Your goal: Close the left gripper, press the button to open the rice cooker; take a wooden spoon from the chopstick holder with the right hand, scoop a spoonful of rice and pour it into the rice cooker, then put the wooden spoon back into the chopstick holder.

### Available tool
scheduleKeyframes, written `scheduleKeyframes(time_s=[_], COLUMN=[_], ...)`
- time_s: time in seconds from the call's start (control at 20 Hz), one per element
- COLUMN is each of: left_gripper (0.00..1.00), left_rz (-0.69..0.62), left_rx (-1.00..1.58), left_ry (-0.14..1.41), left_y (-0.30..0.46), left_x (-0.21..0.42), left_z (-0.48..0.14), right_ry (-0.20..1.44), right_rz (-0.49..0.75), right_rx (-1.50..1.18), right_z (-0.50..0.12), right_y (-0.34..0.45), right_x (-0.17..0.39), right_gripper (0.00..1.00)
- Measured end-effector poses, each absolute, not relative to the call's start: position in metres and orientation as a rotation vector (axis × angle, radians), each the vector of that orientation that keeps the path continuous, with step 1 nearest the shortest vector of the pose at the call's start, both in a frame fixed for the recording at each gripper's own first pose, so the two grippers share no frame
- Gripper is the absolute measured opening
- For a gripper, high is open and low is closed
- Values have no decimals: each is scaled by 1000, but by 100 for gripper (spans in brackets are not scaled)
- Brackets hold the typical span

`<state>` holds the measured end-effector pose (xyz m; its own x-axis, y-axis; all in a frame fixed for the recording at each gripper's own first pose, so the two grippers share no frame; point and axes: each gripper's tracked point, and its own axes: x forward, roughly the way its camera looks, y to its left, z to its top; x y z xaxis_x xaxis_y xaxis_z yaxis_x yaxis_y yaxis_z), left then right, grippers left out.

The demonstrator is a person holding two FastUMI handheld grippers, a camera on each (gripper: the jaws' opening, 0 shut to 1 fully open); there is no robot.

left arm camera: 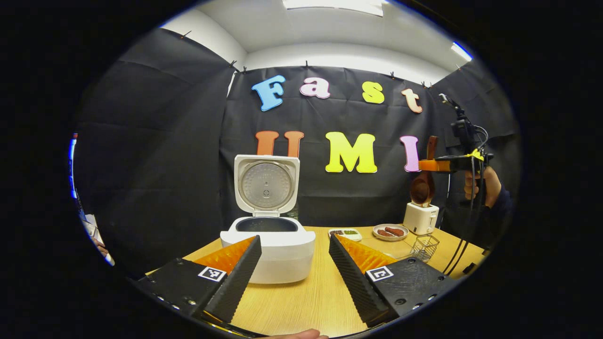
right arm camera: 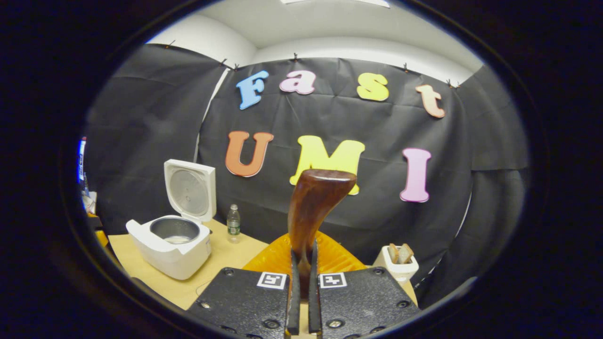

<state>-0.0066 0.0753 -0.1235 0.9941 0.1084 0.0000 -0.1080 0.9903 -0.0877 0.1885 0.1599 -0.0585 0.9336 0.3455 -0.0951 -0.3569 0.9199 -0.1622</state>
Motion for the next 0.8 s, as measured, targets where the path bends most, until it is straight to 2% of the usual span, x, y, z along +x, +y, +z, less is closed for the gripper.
scheduleKeyframes(time_s=[0.55,0.8], left_gripper=[93,94], left_rz=[142,85], left_rx=[-118,-179], left_ry=[-17,-5], left_y=[78,57], left_x=[17,30], left_z=[-122,-114], right_ry=[104,115], right_rz=[219,208], right_rx=[-42,-7], right_z=[-130,-169], right_y=[64,52], right_x=[190,203], right_gripper=[12,13])
